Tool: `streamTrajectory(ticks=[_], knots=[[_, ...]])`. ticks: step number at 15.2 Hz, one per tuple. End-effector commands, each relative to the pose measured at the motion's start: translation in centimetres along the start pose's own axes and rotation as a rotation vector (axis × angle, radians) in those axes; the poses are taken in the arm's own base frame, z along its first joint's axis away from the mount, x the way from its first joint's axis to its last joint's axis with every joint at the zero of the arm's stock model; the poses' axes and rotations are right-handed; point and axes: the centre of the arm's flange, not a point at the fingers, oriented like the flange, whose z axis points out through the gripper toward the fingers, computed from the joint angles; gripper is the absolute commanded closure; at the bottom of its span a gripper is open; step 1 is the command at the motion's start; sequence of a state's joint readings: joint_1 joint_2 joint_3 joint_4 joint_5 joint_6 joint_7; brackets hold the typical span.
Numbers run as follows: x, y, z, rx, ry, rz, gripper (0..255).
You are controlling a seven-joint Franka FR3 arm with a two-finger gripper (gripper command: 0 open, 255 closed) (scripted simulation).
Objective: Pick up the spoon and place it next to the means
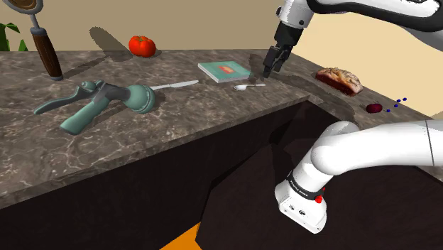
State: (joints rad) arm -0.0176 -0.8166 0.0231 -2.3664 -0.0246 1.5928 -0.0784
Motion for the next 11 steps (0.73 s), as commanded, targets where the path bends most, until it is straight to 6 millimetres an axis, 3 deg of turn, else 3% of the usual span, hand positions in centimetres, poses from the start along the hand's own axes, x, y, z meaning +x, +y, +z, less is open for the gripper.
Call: streamTrajectory(ticks=[1,11], knots=[[0.0,0.0,0.0,0.000,0.000,0.000,0],[9.3,-2.0,6.3,-0.018,0.105,0.275,0]])
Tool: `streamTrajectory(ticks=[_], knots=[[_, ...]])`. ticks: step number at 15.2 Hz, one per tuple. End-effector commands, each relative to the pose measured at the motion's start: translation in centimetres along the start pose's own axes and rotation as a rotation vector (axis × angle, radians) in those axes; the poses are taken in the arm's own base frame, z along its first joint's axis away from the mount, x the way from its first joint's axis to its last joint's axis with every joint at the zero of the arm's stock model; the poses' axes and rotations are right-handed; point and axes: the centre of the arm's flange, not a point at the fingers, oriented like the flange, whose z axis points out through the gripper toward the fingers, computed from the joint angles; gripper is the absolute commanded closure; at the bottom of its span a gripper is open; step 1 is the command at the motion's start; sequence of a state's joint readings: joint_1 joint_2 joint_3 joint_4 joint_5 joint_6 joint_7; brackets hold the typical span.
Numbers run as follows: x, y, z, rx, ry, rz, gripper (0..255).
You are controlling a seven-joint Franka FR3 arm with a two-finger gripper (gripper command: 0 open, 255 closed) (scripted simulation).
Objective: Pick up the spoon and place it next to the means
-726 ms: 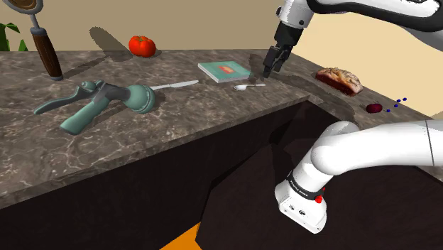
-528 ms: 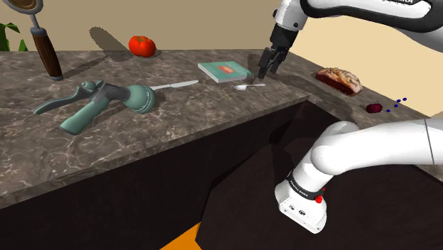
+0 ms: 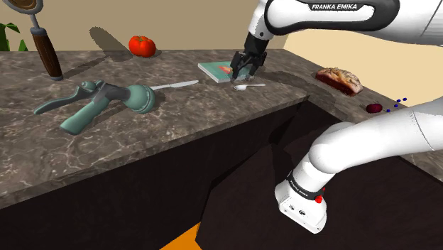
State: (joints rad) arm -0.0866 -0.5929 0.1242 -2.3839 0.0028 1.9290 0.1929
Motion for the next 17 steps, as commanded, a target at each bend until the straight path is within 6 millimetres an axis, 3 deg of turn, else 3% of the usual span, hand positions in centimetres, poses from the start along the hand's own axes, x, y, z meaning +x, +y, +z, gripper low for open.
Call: streamTrajectory(ticks=[1,8,15,16,17], knots=[[0.6,-0.6,1.1,0.000,0.010,0.025,0],[0.6,-0.6,4.6,0.000,0.010,0.025,0],[0.6,-0.6,4.6,0.000,0.010,0.025,0],[0.6,-0.6,4.6,0.000,0.010,0.025,255],[0.6,-0.6,4.6,0.000,0.010,0.025,255]])
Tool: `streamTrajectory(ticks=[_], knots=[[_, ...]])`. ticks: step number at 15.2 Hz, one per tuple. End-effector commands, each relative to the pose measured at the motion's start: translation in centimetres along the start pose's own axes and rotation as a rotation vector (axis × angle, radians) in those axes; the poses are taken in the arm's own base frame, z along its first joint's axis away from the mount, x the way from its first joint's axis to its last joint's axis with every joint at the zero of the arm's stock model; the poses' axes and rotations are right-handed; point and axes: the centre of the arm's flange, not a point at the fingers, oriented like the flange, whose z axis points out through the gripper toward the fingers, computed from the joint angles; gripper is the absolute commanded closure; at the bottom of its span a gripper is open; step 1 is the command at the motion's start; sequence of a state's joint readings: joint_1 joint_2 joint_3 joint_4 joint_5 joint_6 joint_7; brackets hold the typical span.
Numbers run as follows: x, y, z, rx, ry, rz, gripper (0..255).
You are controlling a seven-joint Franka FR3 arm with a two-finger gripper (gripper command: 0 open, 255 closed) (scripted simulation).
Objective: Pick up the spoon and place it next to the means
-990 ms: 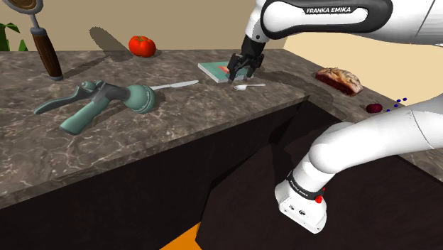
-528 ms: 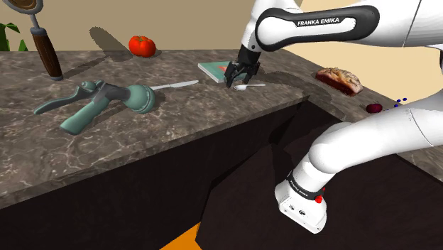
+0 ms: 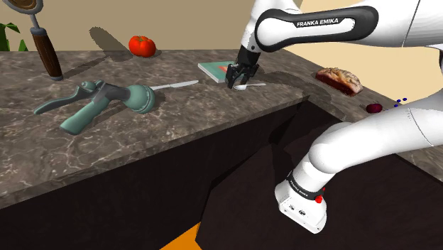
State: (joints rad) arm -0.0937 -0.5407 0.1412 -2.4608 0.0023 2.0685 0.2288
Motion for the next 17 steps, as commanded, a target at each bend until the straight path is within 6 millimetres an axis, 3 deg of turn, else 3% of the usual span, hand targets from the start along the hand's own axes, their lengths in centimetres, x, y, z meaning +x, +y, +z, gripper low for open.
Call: streamTrajectory(ticks=[1,8,17], knots=[[0.0,0.0,0.0,0.000,0.000,0.000,255],[0.0,0.0,0.0,0.000,0.000,0.000,255],[0.7,0.2,-4.7,0.000,0.000,0.000,255]])
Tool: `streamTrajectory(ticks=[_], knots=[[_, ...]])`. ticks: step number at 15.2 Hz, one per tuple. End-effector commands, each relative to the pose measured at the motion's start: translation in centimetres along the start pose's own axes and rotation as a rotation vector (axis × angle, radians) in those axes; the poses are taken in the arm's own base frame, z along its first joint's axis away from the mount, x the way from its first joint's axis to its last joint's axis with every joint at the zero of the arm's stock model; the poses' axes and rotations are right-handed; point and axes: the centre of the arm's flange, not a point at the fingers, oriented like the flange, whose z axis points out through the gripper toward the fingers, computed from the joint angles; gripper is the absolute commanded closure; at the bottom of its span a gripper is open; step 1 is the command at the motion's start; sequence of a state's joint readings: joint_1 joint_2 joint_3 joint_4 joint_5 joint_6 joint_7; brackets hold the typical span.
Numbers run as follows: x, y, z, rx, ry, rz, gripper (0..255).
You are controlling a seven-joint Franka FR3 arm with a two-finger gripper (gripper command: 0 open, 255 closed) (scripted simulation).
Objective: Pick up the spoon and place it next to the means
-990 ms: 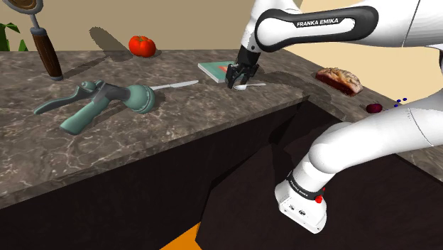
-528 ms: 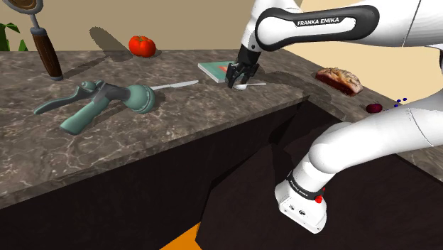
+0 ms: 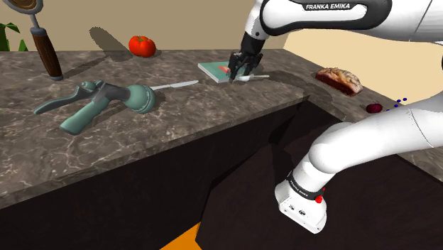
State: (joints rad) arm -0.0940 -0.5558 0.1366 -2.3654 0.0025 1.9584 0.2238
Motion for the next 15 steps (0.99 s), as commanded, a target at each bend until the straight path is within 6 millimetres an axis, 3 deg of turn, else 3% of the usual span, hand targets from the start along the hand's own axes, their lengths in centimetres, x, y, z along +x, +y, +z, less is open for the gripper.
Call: streamTrajectory(ticks=[1,15], knots=[[0.3,0.1,-1.1,0.000,0.000,0.000,255],[1.4,0.4,-8.3,0.000,0.000,0.000,255]])
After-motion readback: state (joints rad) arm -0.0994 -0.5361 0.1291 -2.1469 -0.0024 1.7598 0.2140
